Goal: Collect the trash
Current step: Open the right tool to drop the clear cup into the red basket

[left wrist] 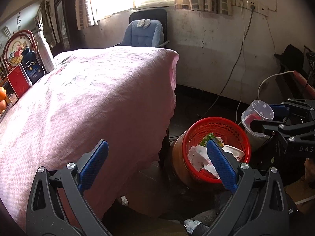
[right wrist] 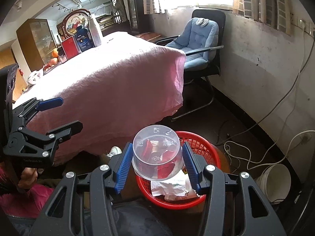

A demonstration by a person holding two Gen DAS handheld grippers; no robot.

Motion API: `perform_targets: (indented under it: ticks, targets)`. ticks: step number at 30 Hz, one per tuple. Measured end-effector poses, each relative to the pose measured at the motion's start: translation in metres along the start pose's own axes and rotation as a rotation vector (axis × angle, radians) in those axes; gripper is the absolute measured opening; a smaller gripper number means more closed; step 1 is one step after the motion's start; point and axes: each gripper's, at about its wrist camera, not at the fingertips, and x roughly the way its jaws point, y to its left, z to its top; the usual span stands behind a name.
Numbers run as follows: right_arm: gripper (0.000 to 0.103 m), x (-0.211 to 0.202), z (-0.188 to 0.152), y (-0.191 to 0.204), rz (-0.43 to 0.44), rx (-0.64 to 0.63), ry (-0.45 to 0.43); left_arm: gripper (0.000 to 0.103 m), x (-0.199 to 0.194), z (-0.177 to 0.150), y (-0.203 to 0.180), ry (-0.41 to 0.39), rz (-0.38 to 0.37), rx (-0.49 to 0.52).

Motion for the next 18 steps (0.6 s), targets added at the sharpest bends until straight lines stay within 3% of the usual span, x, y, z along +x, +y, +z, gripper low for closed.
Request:
perform_targets:
  ticks: [16, 18]
  targets:
    - [0.051, 0.015, -0.004, -0.012, 0.009, 0.046, 0.021, 0.096, 0.025, 0.0, -0.012, 0.072, -0.003, 0.029]
    - [0.056, 0.018, -0.004, -0.015, 0.011, 0.054, 0.025, 0.096, 0.026, 0.0, -0.011, 0.076, -0.004, 0.025]
